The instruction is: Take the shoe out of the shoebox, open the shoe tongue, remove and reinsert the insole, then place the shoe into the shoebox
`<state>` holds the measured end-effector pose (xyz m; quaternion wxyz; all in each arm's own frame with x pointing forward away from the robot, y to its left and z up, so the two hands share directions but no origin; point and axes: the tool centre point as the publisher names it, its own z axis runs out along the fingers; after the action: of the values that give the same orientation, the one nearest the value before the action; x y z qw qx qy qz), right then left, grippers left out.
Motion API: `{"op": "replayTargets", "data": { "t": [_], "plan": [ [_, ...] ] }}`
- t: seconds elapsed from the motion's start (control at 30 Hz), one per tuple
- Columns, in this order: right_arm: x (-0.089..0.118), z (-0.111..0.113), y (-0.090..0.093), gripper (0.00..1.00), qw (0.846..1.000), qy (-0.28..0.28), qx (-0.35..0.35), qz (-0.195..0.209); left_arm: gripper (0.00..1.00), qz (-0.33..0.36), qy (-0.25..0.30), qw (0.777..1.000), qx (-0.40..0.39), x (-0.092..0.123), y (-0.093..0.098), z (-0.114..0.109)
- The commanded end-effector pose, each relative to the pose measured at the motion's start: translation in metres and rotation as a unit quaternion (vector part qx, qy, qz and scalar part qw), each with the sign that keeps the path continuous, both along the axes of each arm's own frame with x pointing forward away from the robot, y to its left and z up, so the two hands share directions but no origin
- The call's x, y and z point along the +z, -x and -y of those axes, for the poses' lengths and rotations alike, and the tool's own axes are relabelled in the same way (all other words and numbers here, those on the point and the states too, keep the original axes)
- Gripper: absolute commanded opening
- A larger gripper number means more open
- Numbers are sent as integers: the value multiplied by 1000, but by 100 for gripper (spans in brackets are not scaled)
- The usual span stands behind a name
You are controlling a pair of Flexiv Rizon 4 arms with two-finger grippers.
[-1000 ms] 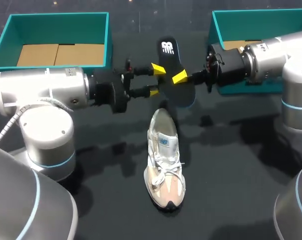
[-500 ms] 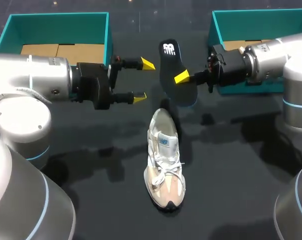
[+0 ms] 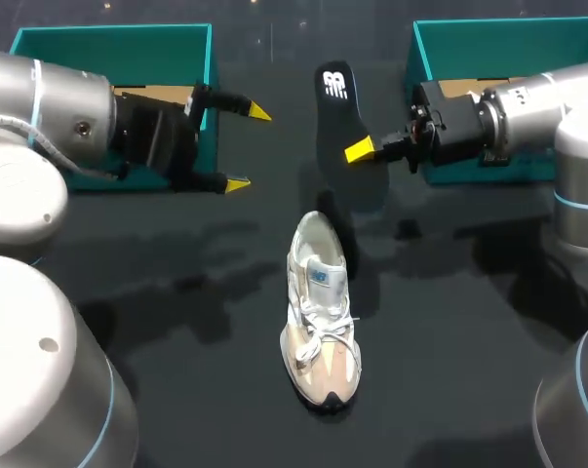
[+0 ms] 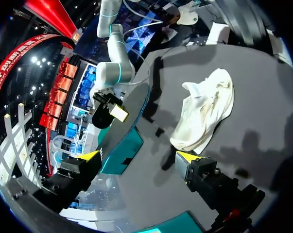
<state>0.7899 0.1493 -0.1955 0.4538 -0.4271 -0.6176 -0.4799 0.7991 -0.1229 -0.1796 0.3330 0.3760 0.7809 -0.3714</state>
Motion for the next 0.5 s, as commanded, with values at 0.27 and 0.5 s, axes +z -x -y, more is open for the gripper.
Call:
{"op": "replayTargets", "data": {
  "t": [0.27,0.5],
  "plan": [
    [-3,2,-2,0,1000,1,-3,13,100,-81,-95,990,59,-8,11,-1],
    [-12,0,-5,0,996,45,-10,70,100,-189,-141,966,104,-45,22,-20]
  ]
}}
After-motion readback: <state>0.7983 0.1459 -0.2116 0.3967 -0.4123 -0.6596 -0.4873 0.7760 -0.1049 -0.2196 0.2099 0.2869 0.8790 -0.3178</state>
